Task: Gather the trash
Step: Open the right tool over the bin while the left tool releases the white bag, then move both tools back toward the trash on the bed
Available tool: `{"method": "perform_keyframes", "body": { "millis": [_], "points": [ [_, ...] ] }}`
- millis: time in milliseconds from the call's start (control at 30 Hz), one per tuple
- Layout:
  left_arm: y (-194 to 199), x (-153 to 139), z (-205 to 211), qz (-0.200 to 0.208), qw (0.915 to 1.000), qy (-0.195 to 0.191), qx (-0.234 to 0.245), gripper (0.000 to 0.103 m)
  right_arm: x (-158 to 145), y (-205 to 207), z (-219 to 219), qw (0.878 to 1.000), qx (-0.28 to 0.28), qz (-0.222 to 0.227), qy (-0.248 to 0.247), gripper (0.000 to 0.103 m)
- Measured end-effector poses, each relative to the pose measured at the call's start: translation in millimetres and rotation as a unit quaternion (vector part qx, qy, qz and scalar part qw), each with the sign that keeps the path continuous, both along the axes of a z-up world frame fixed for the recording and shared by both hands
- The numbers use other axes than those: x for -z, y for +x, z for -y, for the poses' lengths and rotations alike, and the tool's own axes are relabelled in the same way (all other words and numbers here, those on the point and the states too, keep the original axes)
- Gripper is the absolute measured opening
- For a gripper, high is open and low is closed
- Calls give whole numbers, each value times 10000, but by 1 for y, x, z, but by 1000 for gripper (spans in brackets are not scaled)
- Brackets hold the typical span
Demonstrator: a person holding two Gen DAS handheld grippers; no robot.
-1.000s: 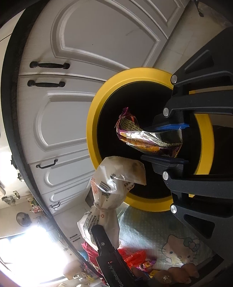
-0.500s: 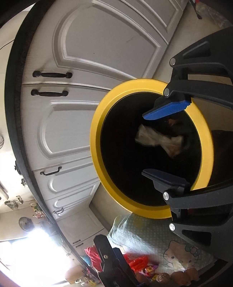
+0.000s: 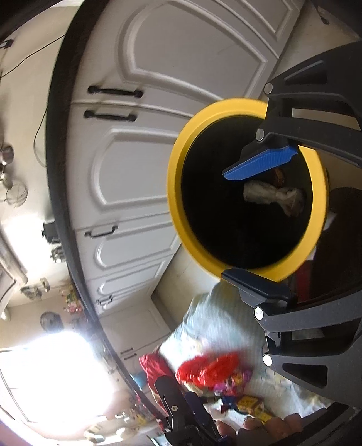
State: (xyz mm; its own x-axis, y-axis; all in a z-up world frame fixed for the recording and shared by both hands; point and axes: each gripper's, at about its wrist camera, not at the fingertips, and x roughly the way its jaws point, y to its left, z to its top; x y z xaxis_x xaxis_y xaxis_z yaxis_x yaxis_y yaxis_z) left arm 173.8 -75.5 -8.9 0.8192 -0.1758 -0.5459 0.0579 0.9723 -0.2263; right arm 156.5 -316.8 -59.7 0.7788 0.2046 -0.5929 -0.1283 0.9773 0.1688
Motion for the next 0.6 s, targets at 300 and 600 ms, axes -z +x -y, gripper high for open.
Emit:
{"method": "perform_keyframes", "body": {
  "millis": [300,600],
  "points": [
    [-27,-11,-35,266,9991,93,-303,92,-22,-16,-35,9985,-436,321,-59,68],
    [-46,-20,-65,444,9972,119,-584,92,-38,-30,-74,9934,-931,649,-194,72]
  ]
}}
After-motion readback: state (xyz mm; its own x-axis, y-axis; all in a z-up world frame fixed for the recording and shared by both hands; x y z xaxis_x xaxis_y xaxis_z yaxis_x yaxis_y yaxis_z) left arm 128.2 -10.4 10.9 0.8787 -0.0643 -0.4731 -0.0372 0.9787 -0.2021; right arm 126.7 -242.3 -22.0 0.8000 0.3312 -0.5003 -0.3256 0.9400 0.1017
